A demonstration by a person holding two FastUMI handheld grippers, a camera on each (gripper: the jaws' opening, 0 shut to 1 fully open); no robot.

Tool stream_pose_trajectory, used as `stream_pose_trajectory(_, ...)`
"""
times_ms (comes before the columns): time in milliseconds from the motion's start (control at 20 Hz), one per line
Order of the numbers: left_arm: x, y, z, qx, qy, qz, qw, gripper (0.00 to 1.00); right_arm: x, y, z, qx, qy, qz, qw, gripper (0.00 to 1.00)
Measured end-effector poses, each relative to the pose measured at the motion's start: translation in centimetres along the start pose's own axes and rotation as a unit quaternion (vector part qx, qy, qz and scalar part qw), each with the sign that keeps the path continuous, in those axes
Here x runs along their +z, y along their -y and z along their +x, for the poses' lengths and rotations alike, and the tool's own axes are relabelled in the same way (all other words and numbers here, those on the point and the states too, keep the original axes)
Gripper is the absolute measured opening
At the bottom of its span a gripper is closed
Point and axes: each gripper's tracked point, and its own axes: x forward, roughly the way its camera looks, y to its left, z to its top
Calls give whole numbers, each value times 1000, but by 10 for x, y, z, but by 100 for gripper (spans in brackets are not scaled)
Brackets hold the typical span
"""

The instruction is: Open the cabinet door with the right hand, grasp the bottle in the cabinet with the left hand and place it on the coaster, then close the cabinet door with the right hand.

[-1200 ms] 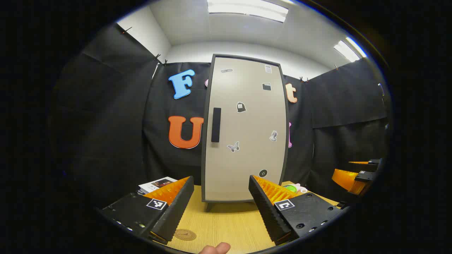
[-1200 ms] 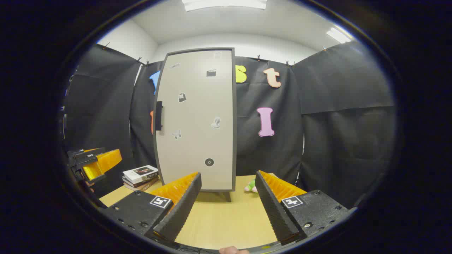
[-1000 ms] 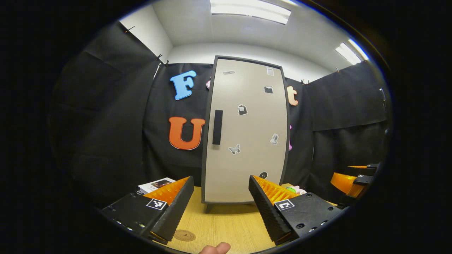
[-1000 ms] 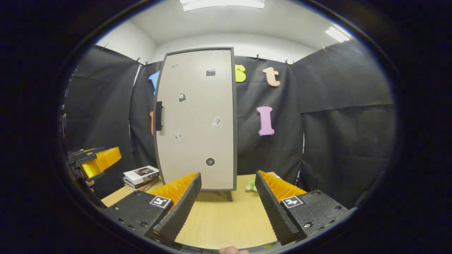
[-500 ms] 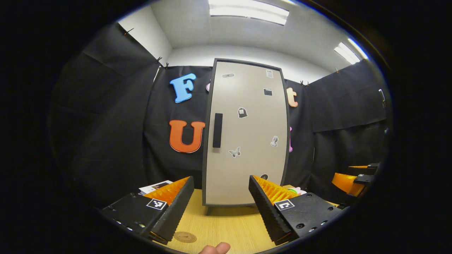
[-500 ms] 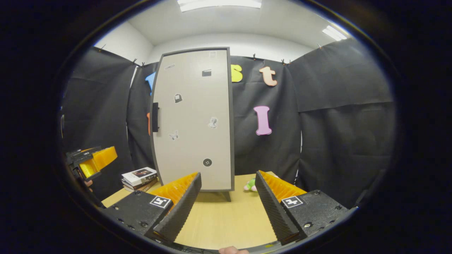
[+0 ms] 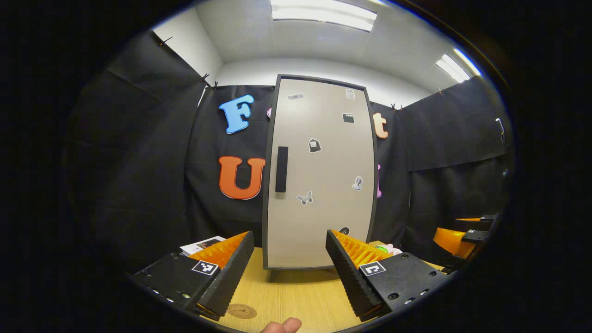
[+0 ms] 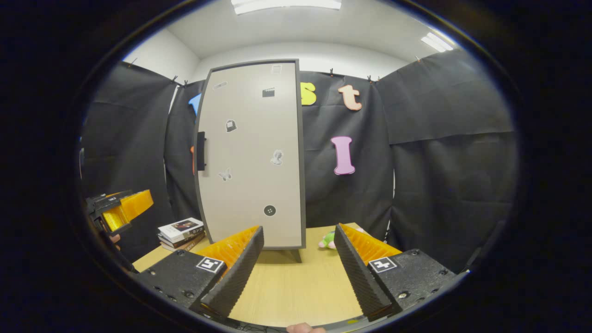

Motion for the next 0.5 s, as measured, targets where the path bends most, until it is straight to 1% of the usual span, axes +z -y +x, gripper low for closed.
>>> stream_pose_trajectory(150, 3, -1, 2, 4, 2, 1, 1000, 95, 8, -5, 11, 11, 4, 0, 1000, 99)
stream_pose_trajectory(500, 9, -11, -3, 11, 10, 10, 1000, 95, 33, -50, 53, 75, 15, 3, 997, 99)
